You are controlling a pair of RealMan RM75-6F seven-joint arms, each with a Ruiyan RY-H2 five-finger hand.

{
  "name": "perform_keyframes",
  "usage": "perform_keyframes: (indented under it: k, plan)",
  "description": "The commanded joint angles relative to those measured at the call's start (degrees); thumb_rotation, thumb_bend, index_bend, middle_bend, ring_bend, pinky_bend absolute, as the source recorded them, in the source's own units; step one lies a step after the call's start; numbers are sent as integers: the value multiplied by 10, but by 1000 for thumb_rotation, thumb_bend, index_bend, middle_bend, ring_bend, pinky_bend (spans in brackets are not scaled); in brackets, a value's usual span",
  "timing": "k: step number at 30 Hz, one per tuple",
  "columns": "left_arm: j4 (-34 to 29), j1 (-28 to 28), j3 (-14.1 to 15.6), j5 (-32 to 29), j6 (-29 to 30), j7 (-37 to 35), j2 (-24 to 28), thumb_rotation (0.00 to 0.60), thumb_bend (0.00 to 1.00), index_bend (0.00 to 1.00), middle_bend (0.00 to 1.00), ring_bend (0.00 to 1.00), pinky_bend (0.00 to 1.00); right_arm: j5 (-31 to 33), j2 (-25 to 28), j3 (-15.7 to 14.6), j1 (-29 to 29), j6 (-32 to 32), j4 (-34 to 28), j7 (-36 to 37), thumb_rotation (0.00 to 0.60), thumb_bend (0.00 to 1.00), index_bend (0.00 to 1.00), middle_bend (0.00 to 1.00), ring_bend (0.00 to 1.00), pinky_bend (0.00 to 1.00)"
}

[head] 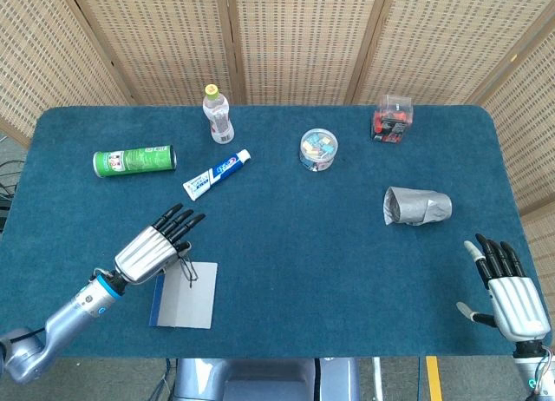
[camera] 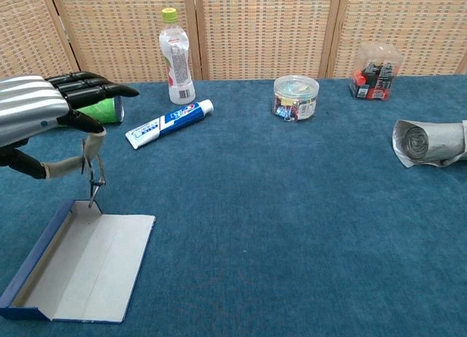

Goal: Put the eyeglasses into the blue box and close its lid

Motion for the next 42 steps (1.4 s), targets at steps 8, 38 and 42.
perform_keyframes:
  k: [8, 38, 42]
  plan:
    - [189, -46, 69, 155, 116, -70, -84, 600, 441, 616, 0, 0, 0, 3, 0, 1, 0, -2, -3, -4, 600, 0, 0, 0, 0, 0]
    - [374, -33, 141, 174, 130, -34, -146, 600, 438, 617, 0, 0, 0, 9, 3, 2, 0, -6, -8, -5, 600, 0, 0, 0, 0, 0]
    - [394, -27, 150, 173, 132, -32, -150, 600, 437, 617, 0, 0, 0, 10, 2, 2, -1, -6, -9, -7, 600, 0, 0, 0, 0, 0]
